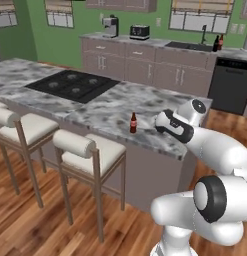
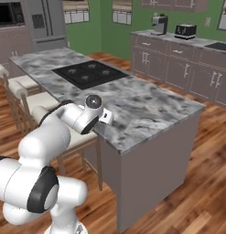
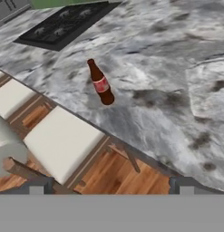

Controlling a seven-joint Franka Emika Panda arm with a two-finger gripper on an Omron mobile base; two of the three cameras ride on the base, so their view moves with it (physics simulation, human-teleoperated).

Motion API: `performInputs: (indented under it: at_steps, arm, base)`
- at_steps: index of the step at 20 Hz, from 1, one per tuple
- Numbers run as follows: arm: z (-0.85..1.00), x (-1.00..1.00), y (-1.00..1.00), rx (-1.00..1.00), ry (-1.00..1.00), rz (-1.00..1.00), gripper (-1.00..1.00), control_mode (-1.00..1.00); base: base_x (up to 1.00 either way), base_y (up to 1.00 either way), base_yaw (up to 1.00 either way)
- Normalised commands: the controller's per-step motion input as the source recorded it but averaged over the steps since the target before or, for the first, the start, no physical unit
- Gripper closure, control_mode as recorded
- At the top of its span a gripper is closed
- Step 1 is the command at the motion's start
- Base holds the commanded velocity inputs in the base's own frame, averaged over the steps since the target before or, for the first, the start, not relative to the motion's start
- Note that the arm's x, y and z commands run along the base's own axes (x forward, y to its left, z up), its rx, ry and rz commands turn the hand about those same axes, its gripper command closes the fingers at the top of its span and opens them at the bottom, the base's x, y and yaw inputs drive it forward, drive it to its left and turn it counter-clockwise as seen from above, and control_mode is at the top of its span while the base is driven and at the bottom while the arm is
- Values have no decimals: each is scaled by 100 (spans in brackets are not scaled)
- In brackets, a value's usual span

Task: Place the large bottle from the dining counter next to the other large bottle outside the sink, and place the small bottle from the dining counter next to the other small bottle inside the sink.

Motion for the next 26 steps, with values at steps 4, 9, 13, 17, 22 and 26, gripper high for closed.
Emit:
performInputs:
  at_steps: [4, 9, 13, 17, 22, 26]
  arm:
    - [0, 0, 0, 0, 0, 0, -100, 100]
    - [0, 0, 0, 0, 0, 0, -100, 100]
    - [0, 0, 0, 0, 0, 0, -100, 100]
    - [0, 0, 0, 0, 0, 0, -100, 100]
    - [0, 0, 0, 0, 0, 0, -100, 100]
    - [0, 0, 0, 0, 0, 0, -100, 100]
  base:
    - [51, 0, -6]
    - [43, 0, -4]
    - [39, 5, -3]
    - [31, 24, -4]
    - [26, 31, -4]
    - [33, 13, -3]
